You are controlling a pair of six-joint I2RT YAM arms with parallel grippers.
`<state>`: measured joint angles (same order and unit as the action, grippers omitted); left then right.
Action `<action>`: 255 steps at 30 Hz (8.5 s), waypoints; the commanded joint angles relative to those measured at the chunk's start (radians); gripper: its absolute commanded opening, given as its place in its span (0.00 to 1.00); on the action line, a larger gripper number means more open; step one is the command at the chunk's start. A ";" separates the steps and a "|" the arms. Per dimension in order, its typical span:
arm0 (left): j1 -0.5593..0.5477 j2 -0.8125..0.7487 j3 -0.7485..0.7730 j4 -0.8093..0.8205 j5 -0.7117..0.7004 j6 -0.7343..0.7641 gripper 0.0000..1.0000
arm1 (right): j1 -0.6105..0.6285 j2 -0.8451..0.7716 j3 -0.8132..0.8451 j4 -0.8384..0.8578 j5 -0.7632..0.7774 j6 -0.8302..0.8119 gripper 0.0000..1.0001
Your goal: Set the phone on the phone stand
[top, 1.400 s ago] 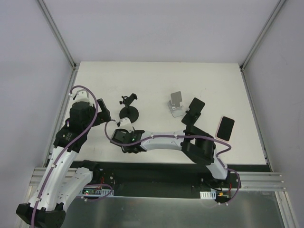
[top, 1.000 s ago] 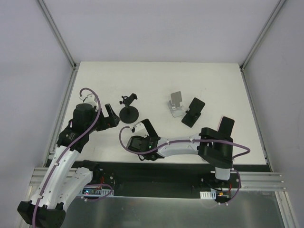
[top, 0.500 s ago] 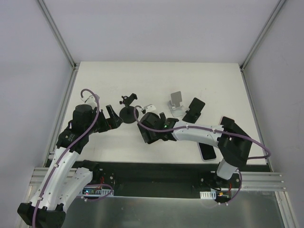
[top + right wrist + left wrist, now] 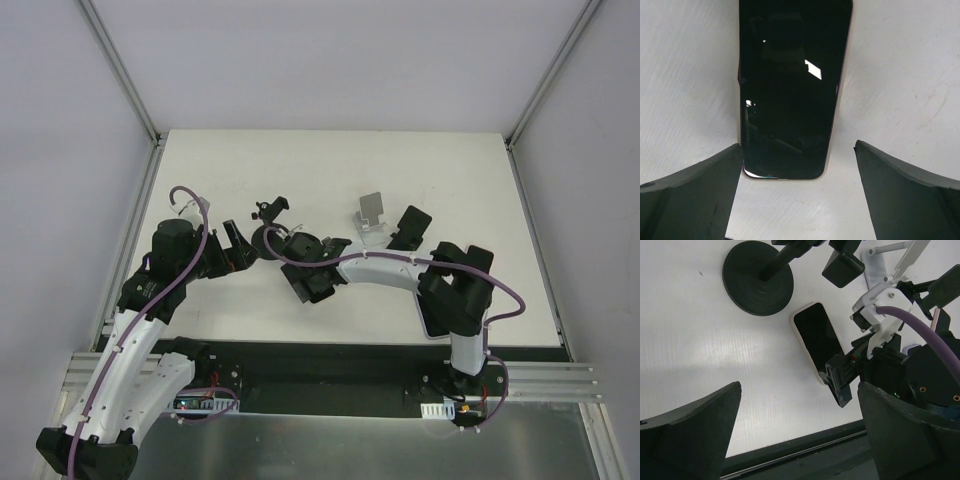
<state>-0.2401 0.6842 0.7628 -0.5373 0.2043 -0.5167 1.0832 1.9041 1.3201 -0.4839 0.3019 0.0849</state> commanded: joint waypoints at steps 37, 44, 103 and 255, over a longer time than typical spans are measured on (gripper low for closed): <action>0.009 0.054 -0.043 -0.010 0.151 -0.066 0.95 | 0.044 -0.094 -0.160 0.013 -0.041 0.208 0.32; 0.009 0.081 -0.161 0.111 0.309 -0.169 0.88 | 0.113 -0.204 -0.313 0.201 0.023 0.282 0.20; -0.229 -0.352 -0.337 0.080 -0.282 -0.514 0.93 | 0.147 -0.177 -0.063 -0.139 0.034 0.291 0.96; -0.298 -0.325 0.153 -0.046 -0.140 0.155 0.00 | -0.419 0.105 0.441 0.372 -1.093 -0.570 0.23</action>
<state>-0.5308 0.3763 0.8955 -0.6525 0.0734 -0.3580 0.6491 2.0106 1.7168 -0.1066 -0.7773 -0.4614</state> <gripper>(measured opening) 0.113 0.241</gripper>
